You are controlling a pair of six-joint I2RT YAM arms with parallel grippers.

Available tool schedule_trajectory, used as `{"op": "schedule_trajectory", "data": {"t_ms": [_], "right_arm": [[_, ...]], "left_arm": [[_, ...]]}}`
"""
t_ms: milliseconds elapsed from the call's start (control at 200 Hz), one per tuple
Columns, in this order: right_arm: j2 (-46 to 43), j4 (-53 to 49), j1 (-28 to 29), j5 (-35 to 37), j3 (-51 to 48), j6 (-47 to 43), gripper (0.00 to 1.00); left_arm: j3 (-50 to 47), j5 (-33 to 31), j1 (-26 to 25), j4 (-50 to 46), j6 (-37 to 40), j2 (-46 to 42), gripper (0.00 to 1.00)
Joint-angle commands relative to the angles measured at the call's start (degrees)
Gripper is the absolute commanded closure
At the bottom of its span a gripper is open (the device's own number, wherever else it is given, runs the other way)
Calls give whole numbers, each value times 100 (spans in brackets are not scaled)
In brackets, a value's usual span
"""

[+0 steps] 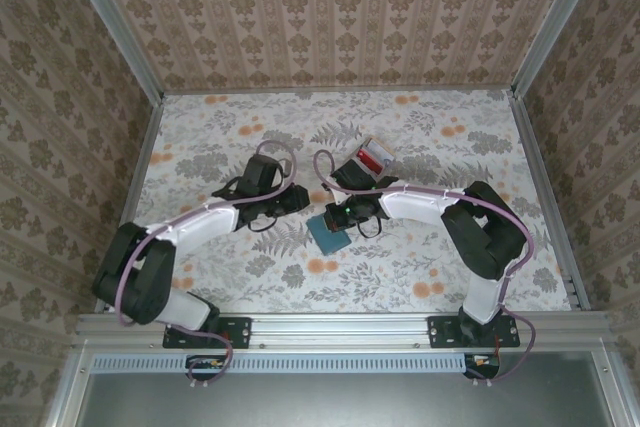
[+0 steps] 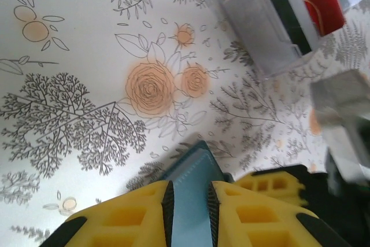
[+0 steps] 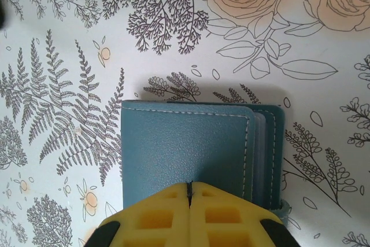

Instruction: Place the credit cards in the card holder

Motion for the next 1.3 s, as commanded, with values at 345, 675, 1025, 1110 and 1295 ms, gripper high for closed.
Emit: {"op": "schedule_trajectory", "data": {"t_ms": [345,675,1025,1110,1295], "right_arm": [[-111,413,-269,-293,-611,521,97],[-470,829,-431,-615,-916,859,97],[-958,1164,-802,-818,-1453,1063,97],[-1101,1278,-919,-942,-1560,1116,97],[-1202,1389,-1106,-1134,-1629,1160,97]], "left_arm": [[-1172,433,-394,-32,-701,-569,76],[-779,781,-615,1326,-1078,894,77],[-259,838,-675,1353,-998,1396,78],[-201,802,-703,1289,-946,1426,78],[-135,750,-808,1317,-942,1569,78]]}}
